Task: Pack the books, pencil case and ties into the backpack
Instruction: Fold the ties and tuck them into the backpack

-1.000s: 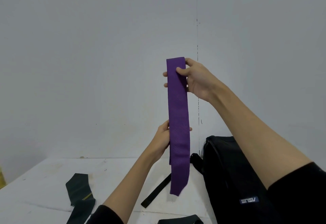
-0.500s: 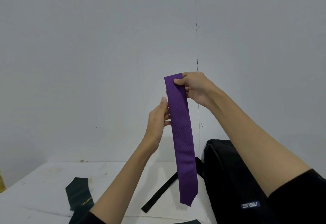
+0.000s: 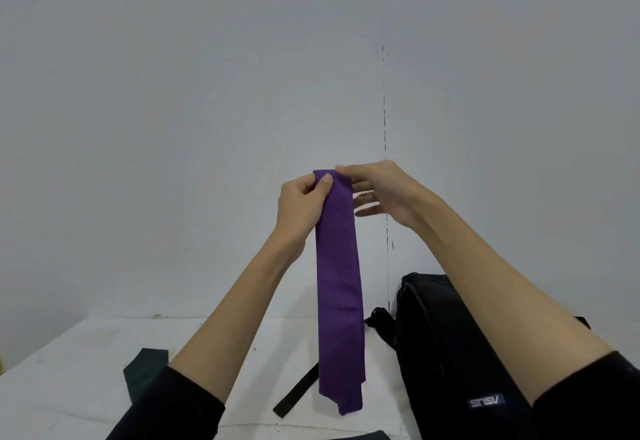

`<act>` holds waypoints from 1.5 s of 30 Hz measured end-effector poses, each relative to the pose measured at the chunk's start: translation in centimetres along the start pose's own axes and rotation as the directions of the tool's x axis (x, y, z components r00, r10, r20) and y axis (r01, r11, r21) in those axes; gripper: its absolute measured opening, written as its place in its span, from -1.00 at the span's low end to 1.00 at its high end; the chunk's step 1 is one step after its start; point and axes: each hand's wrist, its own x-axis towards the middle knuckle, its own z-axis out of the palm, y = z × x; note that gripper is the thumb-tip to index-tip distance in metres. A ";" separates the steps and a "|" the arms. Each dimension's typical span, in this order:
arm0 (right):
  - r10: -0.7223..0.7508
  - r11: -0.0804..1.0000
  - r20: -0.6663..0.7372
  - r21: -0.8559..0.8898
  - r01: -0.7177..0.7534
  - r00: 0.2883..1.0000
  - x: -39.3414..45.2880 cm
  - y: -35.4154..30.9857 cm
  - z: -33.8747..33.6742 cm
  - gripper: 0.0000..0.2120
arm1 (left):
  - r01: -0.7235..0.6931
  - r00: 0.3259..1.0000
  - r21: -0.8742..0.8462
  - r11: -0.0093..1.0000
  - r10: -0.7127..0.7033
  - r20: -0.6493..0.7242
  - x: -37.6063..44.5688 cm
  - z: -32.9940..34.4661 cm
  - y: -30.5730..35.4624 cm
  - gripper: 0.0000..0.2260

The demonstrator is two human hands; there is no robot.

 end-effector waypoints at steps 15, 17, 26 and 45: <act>-0.033 0.966 -0.107 0.250 0.059 0.994 -0.1 -0.1 0.7 -0.83 | 0.076 0.995 0.112 0.991 -0.082 0.057 0.0 -0.7 -3.8 -0.62; -0.046 0.966 -0.085 0.251 0.066 0.995 -0.1 -0.3 0.6 -0.79 | 0.109 0.984 0.103 0.989 -0.122 0.129 0.2 -0.5 -4.2 -0.51; -0.048 0.965 0.013 0.260 0.043 0.999 -0.4 0.8 -0.6 -0.70 | 0.070 0.993 0.007 0.998 -0.070 0.091 2.3 -0.8 -2.0 -0.85; -0.084 0.976 -0.083 0.193 0.099 0.993 -1.1 0.5 0.7 -0.88 | 0.023 1.000 -0.084 0.996 -0.023 -0.002 2.1 -1.2 -1.0 -0.88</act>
